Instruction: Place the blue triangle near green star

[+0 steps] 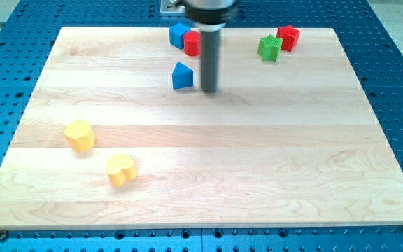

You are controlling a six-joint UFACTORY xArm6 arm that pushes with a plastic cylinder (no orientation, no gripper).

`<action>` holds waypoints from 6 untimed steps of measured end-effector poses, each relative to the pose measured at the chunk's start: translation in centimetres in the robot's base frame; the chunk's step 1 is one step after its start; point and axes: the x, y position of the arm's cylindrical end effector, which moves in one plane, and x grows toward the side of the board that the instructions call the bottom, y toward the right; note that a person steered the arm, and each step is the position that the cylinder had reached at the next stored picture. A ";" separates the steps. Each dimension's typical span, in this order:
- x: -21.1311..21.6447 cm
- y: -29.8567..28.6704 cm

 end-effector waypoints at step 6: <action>-5.9 8.2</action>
